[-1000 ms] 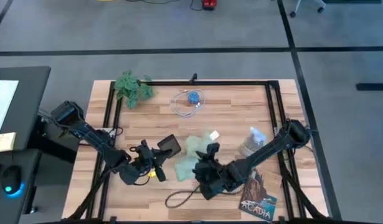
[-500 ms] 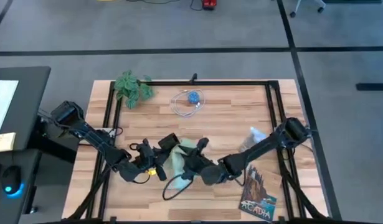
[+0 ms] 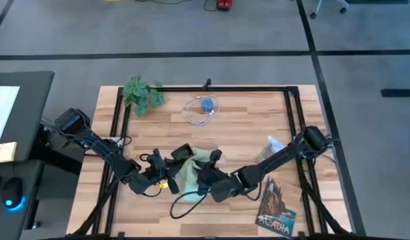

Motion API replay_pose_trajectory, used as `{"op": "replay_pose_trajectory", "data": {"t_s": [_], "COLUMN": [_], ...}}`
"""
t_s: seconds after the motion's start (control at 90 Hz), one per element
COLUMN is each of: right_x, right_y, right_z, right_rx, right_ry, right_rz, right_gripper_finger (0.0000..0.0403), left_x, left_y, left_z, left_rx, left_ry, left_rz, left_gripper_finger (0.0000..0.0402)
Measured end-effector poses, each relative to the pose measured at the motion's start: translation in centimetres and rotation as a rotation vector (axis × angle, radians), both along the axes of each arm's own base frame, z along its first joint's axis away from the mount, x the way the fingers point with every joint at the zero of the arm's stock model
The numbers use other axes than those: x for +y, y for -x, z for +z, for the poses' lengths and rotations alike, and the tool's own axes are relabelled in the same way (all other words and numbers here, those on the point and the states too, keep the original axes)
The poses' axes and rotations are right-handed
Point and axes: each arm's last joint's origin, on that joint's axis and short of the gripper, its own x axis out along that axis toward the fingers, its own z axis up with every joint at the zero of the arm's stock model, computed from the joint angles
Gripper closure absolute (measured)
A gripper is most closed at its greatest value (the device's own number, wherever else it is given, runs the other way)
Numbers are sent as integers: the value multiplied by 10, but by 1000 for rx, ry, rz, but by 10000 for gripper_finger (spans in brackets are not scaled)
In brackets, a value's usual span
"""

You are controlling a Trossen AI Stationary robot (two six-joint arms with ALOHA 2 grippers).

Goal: Apply microfiber cloth
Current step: Wipe the front of the phone with the light green microfiber cloth

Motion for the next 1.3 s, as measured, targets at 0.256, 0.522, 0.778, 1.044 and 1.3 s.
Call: {"op": "replay_pose_trajectory", "data": {"t_s": [0.256,0.522,0.778,1.044,1.3], "right_x": [7,4,0,5,-1], "right_y": [-9,-17,-8,-6,-17], "right_z": [-4,-1,3,5,3], "right_rx": [-84,-136,-129,-160,-161], "right_ry": [-50,-59,72,-7,-210], "right_rz": [57,107,-162,-102,169], "right_gripper_finger": [401,401,401,401,401], "left_x": [1,1,0,0,-1], "left_y": [-1,-2,-1,-1,-2], "left_z": [5,7,8,8,9], "left_rx": [-30,-37,-41,-33,-39], "left_ry": [9,3,4,-10,-4], "left_rz": [0,4,0,-15,-34], "left_gripper_finger": [395,395,395,395,395]}}
